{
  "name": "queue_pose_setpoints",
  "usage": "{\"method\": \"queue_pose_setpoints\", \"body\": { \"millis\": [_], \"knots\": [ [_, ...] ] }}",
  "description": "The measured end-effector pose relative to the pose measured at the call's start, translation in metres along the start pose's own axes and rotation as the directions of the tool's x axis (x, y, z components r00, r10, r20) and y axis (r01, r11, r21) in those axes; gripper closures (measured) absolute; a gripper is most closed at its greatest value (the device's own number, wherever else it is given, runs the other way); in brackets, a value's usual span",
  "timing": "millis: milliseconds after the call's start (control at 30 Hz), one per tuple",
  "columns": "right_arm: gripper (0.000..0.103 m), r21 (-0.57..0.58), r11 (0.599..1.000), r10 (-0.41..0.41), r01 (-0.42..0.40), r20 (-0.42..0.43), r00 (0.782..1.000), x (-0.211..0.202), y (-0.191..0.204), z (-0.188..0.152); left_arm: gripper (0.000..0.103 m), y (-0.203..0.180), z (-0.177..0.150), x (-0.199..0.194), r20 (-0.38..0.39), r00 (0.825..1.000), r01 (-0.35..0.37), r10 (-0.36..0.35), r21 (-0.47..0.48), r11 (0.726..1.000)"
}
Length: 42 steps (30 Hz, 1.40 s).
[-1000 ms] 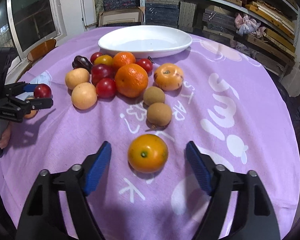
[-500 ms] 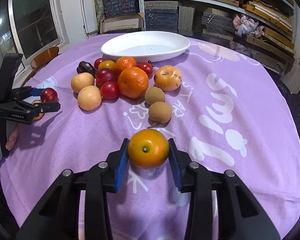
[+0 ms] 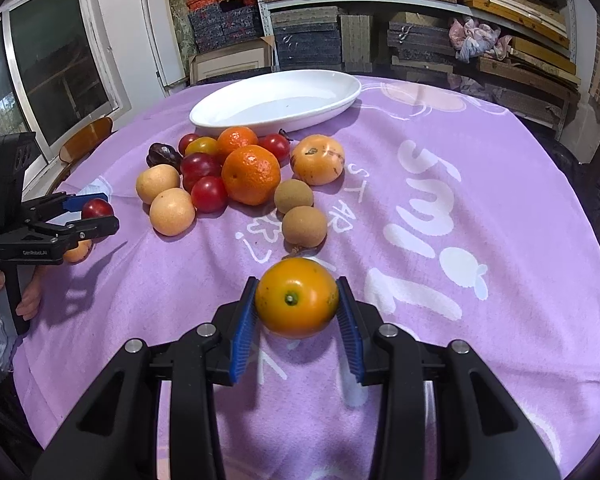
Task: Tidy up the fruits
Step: 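Close the left tool on the red plum while the right tool holds the orange fruit, then carry both fruits over the white plate and open both tools to release them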
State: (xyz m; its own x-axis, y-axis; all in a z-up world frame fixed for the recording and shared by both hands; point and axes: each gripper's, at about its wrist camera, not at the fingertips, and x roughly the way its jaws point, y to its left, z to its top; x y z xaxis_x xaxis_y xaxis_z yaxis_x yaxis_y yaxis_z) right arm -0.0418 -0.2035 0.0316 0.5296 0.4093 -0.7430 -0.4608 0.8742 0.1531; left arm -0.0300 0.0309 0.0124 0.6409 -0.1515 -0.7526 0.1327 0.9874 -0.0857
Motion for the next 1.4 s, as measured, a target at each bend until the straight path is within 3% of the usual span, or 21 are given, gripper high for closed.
{"method": "queue_pose_setpoints", "body": {
  "millis": [67, 200, 333, 633, 733, 833, 933, 1033, 1267, 1300, 1400],
  "knots": [
    [0.065, 0.001, 1.0, 0.001, -0.001, -0.001, 1.0, 0.0, 0.0, 0.0, 0.041, 0.001, 0.0, 0.003, -0.019, 1.0, 0.006, -0.006, 0.0, 1.0],
    [0.065, 0.023, 1.0, 0.013, -0.013, 0.0, 1.0, 0.0, -0.005, 0.0, 0.045, 0.003, 0.0, 0.003, -0.017, 1.0, -0.009, 0.009, -0.005, 1.0],
    [0.065, 0.044, 0.999, 0.027, -0.027, 0.004, 1.0, -0.001, -0.009, 0.0, 0.063, 0.011, -0.001, 0.001, -0.01, 0.999, -0.042, 0.041, -0.044, 0.998],
    [0.065, 0.034, 0.999, 0.023, -0.024, 0.008, 1.0, -0.002, -0.008, 0.005, 0.064, 0.014, -0.001, -0.007, -0.01, 1.0, -0.009, 0.008, -0.05, 0.999],
    [0.065, 0.006, 0.999, 0.043, -0.043, 0.036, 0.998, -0.007, -0.005, 0.037, 0.064, 0.011, 0.027, -0.014, 0.029, 0.999, -0.025, 0.025, -0.025, 0.999],
    [0.065, -0.048, 0.998, 0.049, -0.044, 0.088, 0.995, -0.005, 0.003, 0.086, 0.064, 0.004, 0.077, -0.018, 0.096, 0.995, -0.013, 0.013, 0.003, 1.0],
    [0.065, -0.077, 0.997, 0.039, -0.032, 0.092, 0.995, 0.024, 0.009, 0.134, 0.064, -0.003, 0.128, 0.007, 0.107, 0.994, -0.019, 0.017, 0.014, 1.0],
    [0.065, -0.099, 0.995, 0.012, -0.007, 0.054, 0.998, 0.066, 0.013, 0.169, 0.064, -0.003, 0.158, 0.043, 0.064, 0.997, -0.031, 0.03, 0.001, 1.0],
    [0.065, -0.165, 0.986, -0.033, 0.021, -0.072, 0.997, 0.14, 0.023, 0.2, 0.062, 0.009, 0.17, 0.093, -0.035, 0.999, -0.031, 0.03, -0.032, 0.999],
    [0.065, -0.17, 0.985, -0.032, 0.017, -0.083, 0.996, 0.146, 0.023, 0.2, 0.061, 0.012, 0.169, 0.096, -0.043, 0.999, -0.028, 0.026, -0.039, 0.999],
    [0.056, -0.166, 0.985, -0.046, 0.037, -0.049, 0.998, 0.144, 0.023, 0.205, 0.04, 0.017, 0.168, 0.093, -0.027, 0.999, -0.025, 0.023, -0.07, 0.997]
  ]
}}
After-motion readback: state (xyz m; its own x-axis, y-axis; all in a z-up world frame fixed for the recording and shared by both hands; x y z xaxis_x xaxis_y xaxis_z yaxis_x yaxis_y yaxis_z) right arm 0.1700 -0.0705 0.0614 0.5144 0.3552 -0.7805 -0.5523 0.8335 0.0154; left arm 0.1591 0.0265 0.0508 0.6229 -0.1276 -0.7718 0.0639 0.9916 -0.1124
